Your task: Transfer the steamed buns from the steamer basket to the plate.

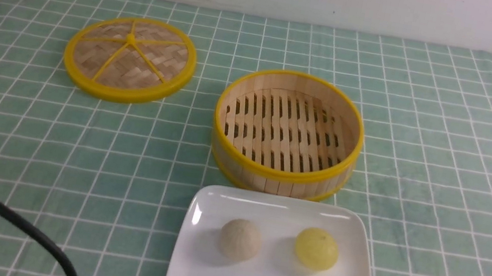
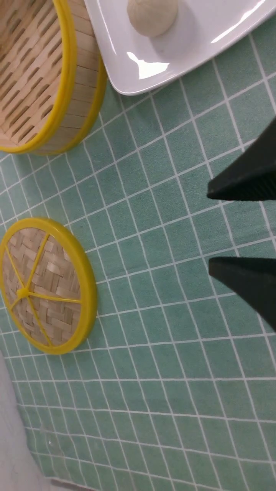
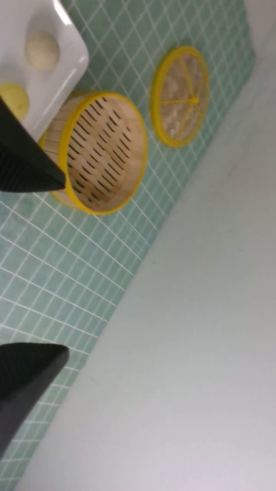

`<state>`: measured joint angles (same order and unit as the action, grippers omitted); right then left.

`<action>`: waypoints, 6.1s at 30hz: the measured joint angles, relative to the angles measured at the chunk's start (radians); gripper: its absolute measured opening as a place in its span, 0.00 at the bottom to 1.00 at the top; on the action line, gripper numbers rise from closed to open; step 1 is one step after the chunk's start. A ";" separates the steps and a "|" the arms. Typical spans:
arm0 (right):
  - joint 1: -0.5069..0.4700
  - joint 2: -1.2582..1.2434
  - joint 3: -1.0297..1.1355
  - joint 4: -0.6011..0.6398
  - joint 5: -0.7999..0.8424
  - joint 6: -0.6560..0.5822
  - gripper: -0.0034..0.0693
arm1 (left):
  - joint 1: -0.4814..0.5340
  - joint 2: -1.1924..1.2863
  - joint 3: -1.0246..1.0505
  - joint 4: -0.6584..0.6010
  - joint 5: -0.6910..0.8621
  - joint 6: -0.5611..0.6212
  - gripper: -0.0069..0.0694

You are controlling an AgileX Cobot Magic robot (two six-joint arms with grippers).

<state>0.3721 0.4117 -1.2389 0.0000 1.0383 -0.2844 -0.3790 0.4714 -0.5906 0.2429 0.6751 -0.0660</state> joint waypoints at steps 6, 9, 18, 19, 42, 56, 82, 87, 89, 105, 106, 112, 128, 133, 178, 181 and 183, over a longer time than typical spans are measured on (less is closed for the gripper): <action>0.000 -0.141 -0.005 -0.044 0.071 0.061 0.76 | 0.000 0.000 0.000 0.004 -0.005 0.000 0.41; 0.000 -0.194 -0.005 -0.081 0.147 0.072 0.76 | 0.000 0.000 0.000 0.004 -0.007 0.000 0.41; 0.000 -0.355 0.075 -0.066 0.173 0.064 0.76 | 0.000 0.000 0.000 0.004 -0.012 -0.023 0.41; 0.000 -0.381 0.151 -0.057 0.139 0.063 0.76 | 0.000 0.000 0.000 0.004 -0.017 -0.026 0.41; 0.000 -0.434 0.809 -0.223 -0.480 0.428 0.76 | 0.000 0.000 0.000 0.006 -0.053 -0.048 0.41; 0.000 -0.434 0.919 -0.610 -0.394 1.035 0.65 | 0.000 0.000 0.000 0.015 -0.080 -0.048 0.41; 0.000 -0.433 1.041 -0.611 -0.395 1.176 0.24 | 0.000 0.000 0.000 0.057 -0.083 -0.049 0.41; 0.000 -0.433 1.041 -0.611 -0.394 1.176 0.24 | 0.000 0.000 0.000 0.059 -0.096 -0.049 0.41; 0.000 -0.433 1.045 -0.610 -0.392 1.176 0.24 | 0.000 0.000 0.000 0.060 -0.101 -0.049 0.41; 0.000 -0.432 1.051 -0.501 -0.371 1.176 0.27 | 0.000 0.000 0.000 0.060 -0.102 -0.052 0.41; 0.000 -0.432 1.051 -0.525 -0.371 1.176 0.27 | 0.000 0.000 0.000 0.060 -0.102 -0.052 0.41; 0.000 -0.432 1.051 -0.573 -0.371 1.176 0.28 | 0.000 0.000 0.000 0.047 -0.132 -0.052 0.41; 0.000 -0.432 1.051 -0.584 -0.371 1.176 0.31 | 0.001 0.000 0.000 0.255 -0.141 -0.052 0.41; 0.001 -0.432 1.051 -0.584 -0.371 1.176 0.32 | 0.001 0.000 0.000 0.257 -0.092 -0.080 0.41; 0.001 -0.432 1.051 -0.583 -0.373 1.176 0.37 | 0.435 -0.483 0.608 0.068 -0.261 -0.315 0.41; 0.001 -0.432 1.051 -0.584 -0.373 1.176 0.37 | 0.435 -0.483 0.608 0.067 -0.262 -0.315 0.41; 0.001 -0.432 1.051 -0.584 -0.373 1.176 0.37 | 0.435 -0.483 0.608 0.067 -0.262 -0.315 0.41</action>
<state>0.3730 -0.0202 -0.1875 -0.5841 0.6652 0.8917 0.0556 -0.0118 0.0179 0.3100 0.4132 -0.3808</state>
